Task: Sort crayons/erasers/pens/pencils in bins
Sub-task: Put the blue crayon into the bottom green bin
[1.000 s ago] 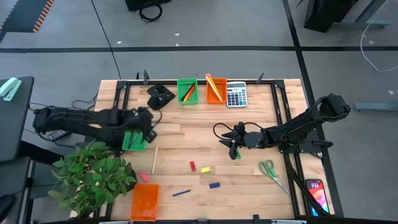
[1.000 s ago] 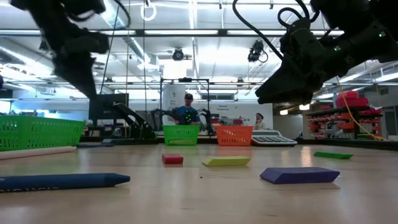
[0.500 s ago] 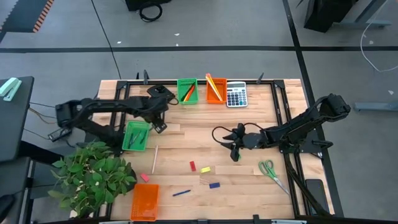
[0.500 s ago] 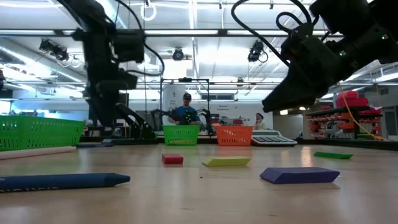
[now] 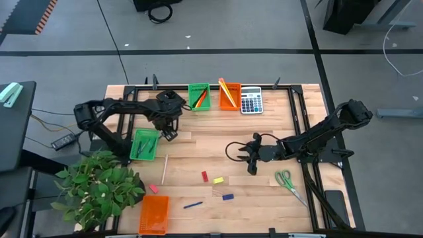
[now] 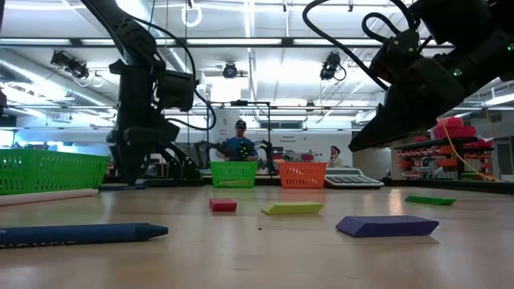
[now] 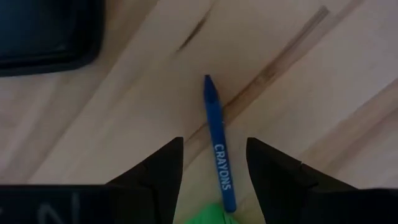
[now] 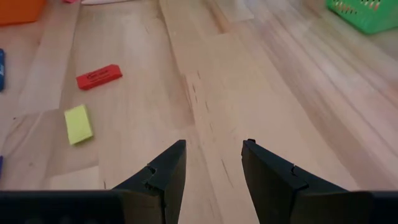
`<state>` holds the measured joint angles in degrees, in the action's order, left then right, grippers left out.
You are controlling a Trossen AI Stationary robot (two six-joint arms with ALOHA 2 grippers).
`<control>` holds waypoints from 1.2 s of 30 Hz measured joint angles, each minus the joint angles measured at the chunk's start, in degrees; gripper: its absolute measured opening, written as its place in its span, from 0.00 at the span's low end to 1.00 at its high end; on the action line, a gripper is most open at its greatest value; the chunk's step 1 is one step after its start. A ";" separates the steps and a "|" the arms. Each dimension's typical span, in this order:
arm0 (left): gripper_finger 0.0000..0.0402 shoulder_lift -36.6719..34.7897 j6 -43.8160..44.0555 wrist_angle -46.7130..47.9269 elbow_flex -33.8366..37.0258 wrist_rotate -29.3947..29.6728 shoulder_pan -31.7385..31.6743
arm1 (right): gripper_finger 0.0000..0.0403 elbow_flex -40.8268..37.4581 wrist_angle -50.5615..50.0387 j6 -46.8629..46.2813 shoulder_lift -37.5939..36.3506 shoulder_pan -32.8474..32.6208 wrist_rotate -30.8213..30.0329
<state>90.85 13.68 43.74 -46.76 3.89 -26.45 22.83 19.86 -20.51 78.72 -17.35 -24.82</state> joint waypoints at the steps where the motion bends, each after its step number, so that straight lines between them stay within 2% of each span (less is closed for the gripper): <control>1: 0.46 0.43 -0.08 -0.01 0.00 -0.49 -0.21 | 0.40 0.00 0.03 0.46 0.00 0.06 0.02; 7: 0.44 2.98 -0.92 -0.12 -0.27 -3.99 -1.18 | 0.40 0.00 0.19 2.54 0.00 0.07 -0.68; 16: 0.37 3.49 -3.70 -0.95 -0.11 -4.20 -1.10 | 0.40 0.00 0.26 2.64 0.00 0.07 -0.68; 21: 0.28 3.51 -4.50 -1.52 -0.07 -4.24 -1.10 | 0.40 0.00 0.35 2.73 0.00 0.07 -1.07; 30: 0.05 3.54 -7.09 -2.42 -0.02 -4.40 -0.71 | 0.40 0.00 0.43 3.00 0.00 0.07 -2.21; 36: 0.08 3.54 -6.89 -2.79 -0.01 -4.83 -0.75 | 0.40 0.00 0.43 3.17 0.00 0.07 -2.41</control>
<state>94.40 6.79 40.95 -46.78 -0.94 -27.20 22.83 20.29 -17.34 78.72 -17.28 -27.23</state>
